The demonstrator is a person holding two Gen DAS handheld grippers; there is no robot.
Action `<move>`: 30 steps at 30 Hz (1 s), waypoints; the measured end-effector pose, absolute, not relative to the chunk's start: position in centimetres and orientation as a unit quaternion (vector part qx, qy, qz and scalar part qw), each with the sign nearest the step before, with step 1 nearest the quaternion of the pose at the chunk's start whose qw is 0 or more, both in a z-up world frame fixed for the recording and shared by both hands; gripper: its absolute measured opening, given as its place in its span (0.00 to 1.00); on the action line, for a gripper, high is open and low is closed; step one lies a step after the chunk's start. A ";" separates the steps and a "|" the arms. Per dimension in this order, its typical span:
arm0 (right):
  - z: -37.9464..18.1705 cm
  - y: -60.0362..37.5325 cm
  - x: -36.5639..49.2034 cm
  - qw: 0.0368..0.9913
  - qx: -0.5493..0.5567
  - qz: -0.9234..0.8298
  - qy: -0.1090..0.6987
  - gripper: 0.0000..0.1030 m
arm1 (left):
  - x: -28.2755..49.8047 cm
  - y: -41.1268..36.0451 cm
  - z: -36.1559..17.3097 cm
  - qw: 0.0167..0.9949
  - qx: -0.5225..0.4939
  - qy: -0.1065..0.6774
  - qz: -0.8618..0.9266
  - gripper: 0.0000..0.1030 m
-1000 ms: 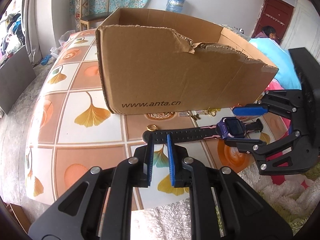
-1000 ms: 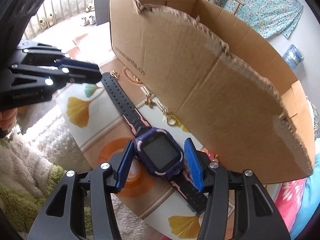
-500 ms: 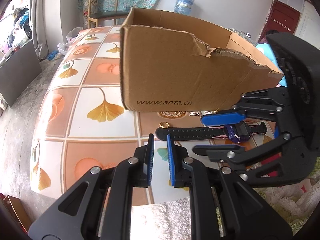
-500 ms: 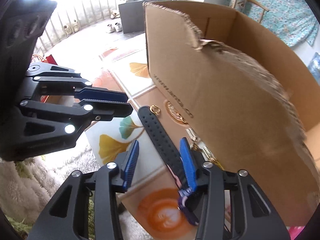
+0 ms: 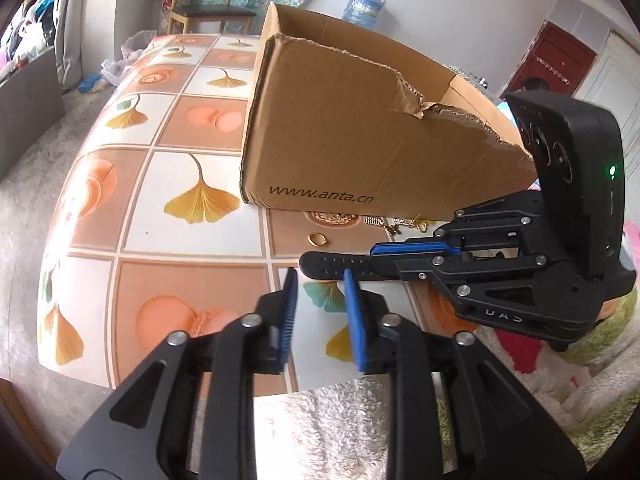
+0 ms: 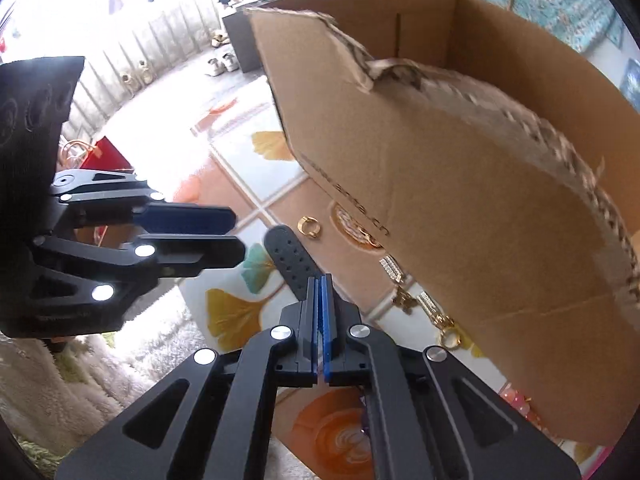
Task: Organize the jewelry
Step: 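Hold the smartwatch with both grippers and lift it off the table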
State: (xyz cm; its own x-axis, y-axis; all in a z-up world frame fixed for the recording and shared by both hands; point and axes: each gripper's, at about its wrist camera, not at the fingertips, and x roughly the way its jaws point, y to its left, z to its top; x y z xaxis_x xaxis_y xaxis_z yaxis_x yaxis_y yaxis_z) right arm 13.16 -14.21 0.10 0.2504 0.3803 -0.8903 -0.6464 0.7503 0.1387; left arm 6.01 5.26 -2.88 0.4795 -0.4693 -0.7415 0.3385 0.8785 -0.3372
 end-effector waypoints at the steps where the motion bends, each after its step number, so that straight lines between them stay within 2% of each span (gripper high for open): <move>1: 0.3 -14.3 13.0 0.781 -0.128 0.330 0.514 0.02 | 6.0 5.3 -2.9 0.857 -0.073 0.453 -0.236 0.24; 5: 1.6 -15.4 11.9 0.793 -0.119 0.318 0.505 0.03 | 6.2 5.1 -2.8 0.858 -0.070 0.453 -0.233 0.24; 7: 2.1 -16.3 11.3 0.798 -0.113 0.308 0.506 0.11 | 6.2 4.9 -2.8 0.859 -0.066 0.452 -0.232 0.24; 9: 2.5 -17.6 10.7 0.808 -0.114 0.281 0.505 0.37 | 6.5 4.6 -2.9 0.859 -0.062 0.455 -0.228 0.24; 10: 2.5 -18.0 10.3 0.811 -0.116 0.274 0.504 0.40 | 6.4 4.7 -2.9 0.858 -0.062 0.457 -0.227 0.24; 24: -0.3 -19.6 9.5 0.816 -0.193 0.228 0.496 0.50 | 6.9 3.2 -2.8 0.852 -0.054 0.472 -0.221 0.24; 30: -0.4 -21.5 10.7 0.807 -0.136 0.256 0.515 0.49 | 6.1 2.4 -2.3 0.853 -0.040 0.463 -0.237 0.24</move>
State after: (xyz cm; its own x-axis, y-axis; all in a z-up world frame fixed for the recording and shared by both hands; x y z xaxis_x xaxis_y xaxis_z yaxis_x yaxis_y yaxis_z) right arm 10.68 -21.46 -0.36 0.3393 0.2728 -0.9003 -0.5523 0.8325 0.0441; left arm 6.12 2.44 -2.26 0.4592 -0.4419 -0.7706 0.3675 0.8843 -0.2881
